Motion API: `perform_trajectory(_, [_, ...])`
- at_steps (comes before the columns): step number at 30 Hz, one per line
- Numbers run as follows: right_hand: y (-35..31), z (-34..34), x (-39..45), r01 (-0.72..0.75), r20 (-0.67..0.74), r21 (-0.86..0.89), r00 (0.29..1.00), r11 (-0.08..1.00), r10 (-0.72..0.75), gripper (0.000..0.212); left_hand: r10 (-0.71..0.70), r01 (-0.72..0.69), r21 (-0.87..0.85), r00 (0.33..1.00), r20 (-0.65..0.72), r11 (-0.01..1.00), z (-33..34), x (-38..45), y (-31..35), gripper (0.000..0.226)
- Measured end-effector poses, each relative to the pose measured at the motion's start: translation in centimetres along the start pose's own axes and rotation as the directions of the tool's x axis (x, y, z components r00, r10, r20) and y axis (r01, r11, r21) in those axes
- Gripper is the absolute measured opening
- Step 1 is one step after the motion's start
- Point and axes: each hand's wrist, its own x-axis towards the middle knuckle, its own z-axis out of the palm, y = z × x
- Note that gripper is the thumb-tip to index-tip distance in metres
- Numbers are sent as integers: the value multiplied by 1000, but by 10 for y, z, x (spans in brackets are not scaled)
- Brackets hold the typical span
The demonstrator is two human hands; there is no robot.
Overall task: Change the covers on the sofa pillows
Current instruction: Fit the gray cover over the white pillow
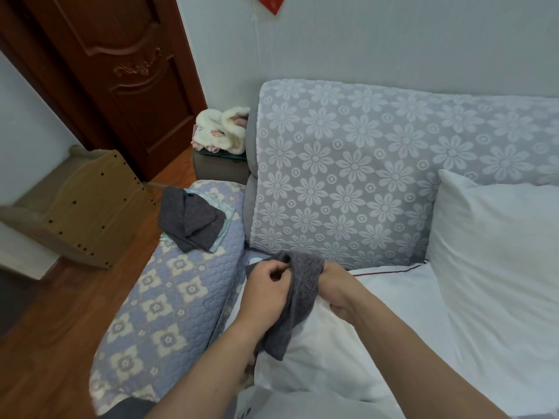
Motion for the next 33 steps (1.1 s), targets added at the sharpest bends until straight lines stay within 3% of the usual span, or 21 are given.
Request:
perform_trajectory(3, [4,1,-2,6,-40,89,999,996,-2,24,24,-30,140,999,44,990,-5,2,2,12])
perform_trajectory(8, [5,-2,-6,45,-49,137,998,989,-39,24,17,-65,161,958,287,985,-12,-6,3,26])
perform_trajectory(12, [8,4,-11,11,-44,182,999,983,-3,17,-46,-31,231,945,324,973,-11,-6,-6,37])
perform_trajectory(16, [14,-11,-17,-68,105,-215,990,974,92,26,-124,24,276,928,351,961,-4,-15,-21,42])
perform_trajectory(19, [22,-21,-21,-43,65,-292,996,955,64,32,-78,-19,301,949,307,953,4,-26,-36,43])
perform_trajectory(21, [29,-21,-24,15,55,-225,998,974,-2,32,-60,-34,338,962,265,941,6,-27,-44,49])
perform_trajectory(23, [36,-20,-26,9,68,-36,998,999,-7,36,-60,-71,400,950,305,914,1,-26,-45,56])
perform_trajectory(26, [42,-17,-28,-137,133,305,986,942,101,27,-102,-194,555,884,457,809,-11,-22,-44,62])
perform_trajectory(28, [45,-14,-29,-271,188,437,960,858,208,38,-86,-352,643,833,546,680,-19,-22,-45,61])
perform_trajectory(30, [53,-12,-29,-380,214,459,924,803,316,41,-87,-472,652,767,636,593,-22,-25,-50,58])
perform_trajectory(32, [66,-6,-28,-448,214,439,894,779,394,39,-92,-470,611,741,665,637,-21,-30,-60,48])
perform_trajectory(33, [73,-2,-26,-453,171,414,891,790,421,35,-81,-420,587,762,642,692,-20,-33,-65,40])
